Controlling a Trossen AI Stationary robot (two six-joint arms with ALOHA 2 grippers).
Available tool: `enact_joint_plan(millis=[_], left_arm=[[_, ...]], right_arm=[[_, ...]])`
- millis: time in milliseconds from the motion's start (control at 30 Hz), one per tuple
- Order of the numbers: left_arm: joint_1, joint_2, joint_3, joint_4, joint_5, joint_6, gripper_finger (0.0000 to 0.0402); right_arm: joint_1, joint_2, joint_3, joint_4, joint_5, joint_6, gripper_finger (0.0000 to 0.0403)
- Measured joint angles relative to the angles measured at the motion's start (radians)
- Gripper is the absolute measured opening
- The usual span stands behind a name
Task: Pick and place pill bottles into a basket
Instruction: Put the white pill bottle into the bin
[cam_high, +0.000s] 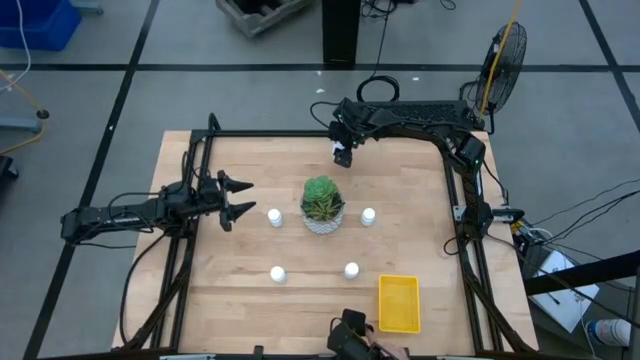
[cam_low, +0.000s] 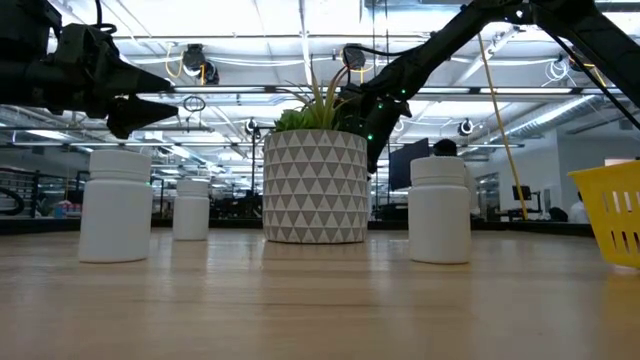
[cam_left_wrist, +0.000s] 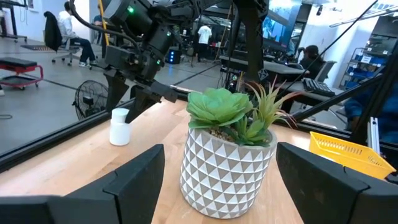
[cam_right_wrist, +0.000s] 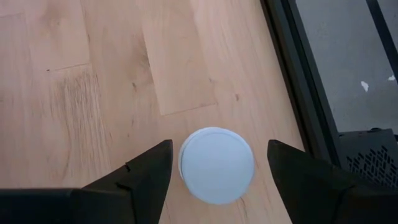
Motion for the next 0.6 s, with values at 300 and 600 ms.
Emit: enact_joint_plan(millis=[300,600], left_arm=[[0.0,0.0,0.0,-0.006,0.0,-0.002,0.031],[0.0,0.0,0.0,-0.006,0.0,-0.001,0.031]], right_arm=[[0.0,0.0,0.0,-0.006,0.0,0.001,0.0253],[0.0,0.0,0.0,-0.003,-0.001,0.001,0.0249]])
